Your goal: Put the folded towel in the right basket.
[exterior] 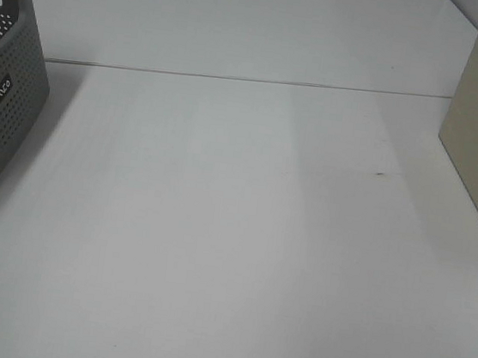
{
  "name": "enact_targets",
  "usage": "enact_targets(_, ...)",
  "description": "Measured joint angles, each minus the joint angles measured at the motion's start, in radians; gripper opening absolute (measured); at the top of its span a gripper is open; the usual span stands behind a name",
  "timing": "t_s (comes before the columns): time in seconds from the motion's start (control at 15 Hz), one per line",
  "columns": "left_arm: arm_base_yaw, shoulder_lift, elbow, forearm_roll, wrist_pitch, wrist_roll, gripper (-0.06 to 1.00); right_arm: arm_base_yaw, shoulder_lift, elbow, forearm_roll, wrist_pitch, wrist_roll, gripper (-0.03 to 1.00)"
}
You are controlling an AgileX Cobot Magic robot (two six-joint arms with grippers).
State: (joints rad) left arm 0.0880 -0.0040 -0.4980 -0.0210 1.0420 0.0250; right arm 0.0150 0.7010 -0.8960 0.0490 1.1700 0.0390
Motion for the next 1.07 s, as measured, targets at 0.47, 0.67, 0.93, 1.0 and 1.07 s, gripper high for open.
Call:
enact_targets(0.47, 0.0, 0.0, 0.0, 0.0, 0.0, 0.0, 0.97, 0.0, -0.673, 0.374, -0.014, -0.076, -0.074, 0.98)
enact_targets(0.67, 0.0, 0.0, 0.0, 0.0, 0.0, 0.0, 0.97, 0.0, -0.705, 0.388, -0.004, -0.102, -0.079, 0.98)
enact_targets(0.93, 0.0, 0.0, 0.0, 0.0, 0.0, 0.0, 0.97, 0.0, -0.705, 0.392, -0.003, -0.103, -0.079, 0.98)
enact_targets(1.0, 0.0, 0.0, 0.0, 0.0, 0.0, 0.0, 0.97, 0.0, -0.705, 0.392, -0.003, -0.104, -0.079, 0.98)
enact_targets(1.07, 0.0, 0.0, 0.0, 0.0, 0.0, 0.0, 0.97, 0.0, -0.705, 0.392, -0.003, -0.104, -0.079, 0.98)
